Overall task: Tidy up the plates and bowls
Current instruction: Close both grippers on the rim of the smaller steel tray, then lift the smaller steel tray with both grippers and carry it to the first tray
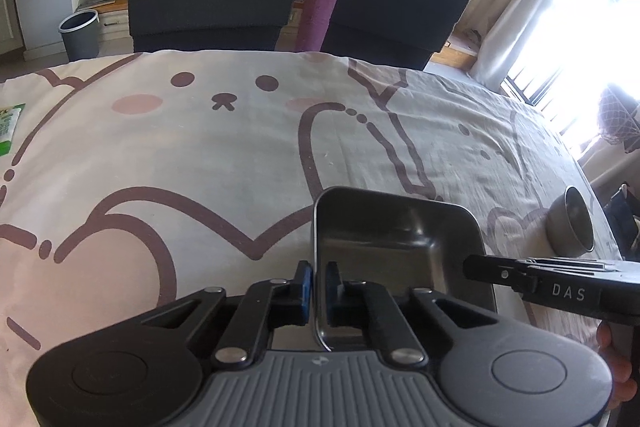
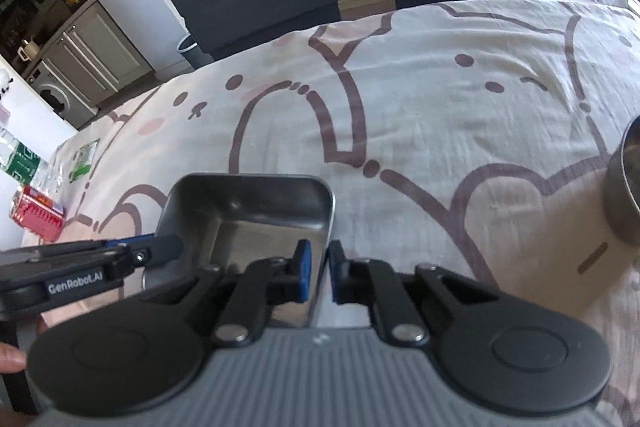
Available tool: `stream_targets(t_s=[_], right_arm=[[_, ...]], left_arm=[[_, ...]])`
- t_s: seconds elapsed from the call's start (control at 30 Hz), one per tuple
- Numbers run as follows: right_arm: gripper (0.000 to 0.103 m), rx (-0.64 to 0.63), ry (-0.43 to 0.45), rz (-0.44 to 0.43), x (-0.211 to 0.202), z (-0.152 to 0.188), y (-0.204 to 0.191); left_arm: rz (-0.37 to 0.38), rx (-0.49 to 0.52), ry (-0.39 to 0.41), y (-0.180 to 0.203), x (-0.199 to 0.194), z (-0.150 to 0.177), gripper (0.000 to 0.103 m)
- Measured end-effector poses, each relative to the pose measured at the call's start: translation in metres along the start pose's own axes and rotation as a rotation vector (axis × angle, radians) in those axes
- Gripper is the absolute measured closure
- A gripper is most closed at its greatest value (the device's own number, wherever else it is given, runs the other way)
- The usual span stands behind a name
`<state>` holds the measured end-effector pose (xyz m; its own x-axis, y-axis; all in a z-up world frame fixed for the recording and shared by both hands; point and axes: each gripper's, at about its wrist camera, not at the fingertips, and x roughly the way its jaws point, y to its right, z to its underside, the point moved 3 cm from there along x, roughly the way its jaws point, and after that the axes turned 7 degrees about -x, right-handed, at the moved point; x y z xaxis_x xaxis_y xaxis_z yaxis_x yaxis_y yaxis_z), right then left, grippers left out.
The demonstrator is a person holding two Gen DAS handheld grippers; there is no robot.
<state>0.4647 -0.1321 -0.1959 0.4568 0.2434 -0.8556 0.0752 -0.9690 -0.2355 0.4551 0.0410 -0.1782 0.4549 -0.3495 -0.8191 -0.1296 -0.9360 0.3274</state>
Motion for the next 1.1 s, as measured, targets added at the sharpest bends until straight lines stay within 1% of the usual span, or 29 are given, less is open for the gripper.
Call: stream_targets(t_s=[0.03, 0.13, 0.2, 0.3, 0.4, 0.47, 0.63, 0.77, 0.93, 1.1], right_arm=[[0.096, -0.001, -0.001, 0.004, 0.002, -0.001, 0.001], [0.097, -0.012, 0.009, 0.011, 0.000, -0.001, 0.002], [0.097, -0.034, 0.026, 0.015, -0.003, -0.001, 0.001], [0.098, -0.054, 0.054, 0.015, -0.012, -0.003, 0.000], [0.098, -0.080, 0.093, 0.006, -0.027, -0.004, 0.000], [0.098, -0.092, 0.109, -0.007, -0.040, -0.004, 0.001], [0.098, -0.113, 0.153, -0.019, -0.076, 0.001, 0.005], [0.098, -0.108, 0.190, -0.035, -0.107, 0.006, 0.011], [0.098, -0.138, 0.220, -0.031, -0.143, 0.020, 0.017], [0.099, -0.157, 0.253, -0.026, -0.178, 0.039, 0.023]], left_arm=[[0.001, -0.002, 0.000, 0.000, -0.001, 0.000, 0.100], [-0.004, 0.005, 0.006, 0.003, -0.005, 0.001, 0.100], [-0.007, 0.009, 0.020, 0.006, -0.009, 0.002, 0.100], [0.008, -0.007, 0.048, 0.009, -0.022, 0.002, 0.100], [0.010, -0.005, 0.073, 0.017, -0.037, 0.004, 0.100], [0.018, -0.010, 0.089, 0.024, -0.049, 0.007, 0.100], [0.015, 0.015, 0.134, 0.051, -0.083, 0.016, 0.099], [0.034, 0.003, 0.163, 0.069, -0.109, 0.028, 0.098], [0.049, 0.002, 0.202, 0.092, -0.135, 0.047, 0.098], [0.088, -0.011, 0.227, 0.107, -0.154, 0.071, 0.098]])
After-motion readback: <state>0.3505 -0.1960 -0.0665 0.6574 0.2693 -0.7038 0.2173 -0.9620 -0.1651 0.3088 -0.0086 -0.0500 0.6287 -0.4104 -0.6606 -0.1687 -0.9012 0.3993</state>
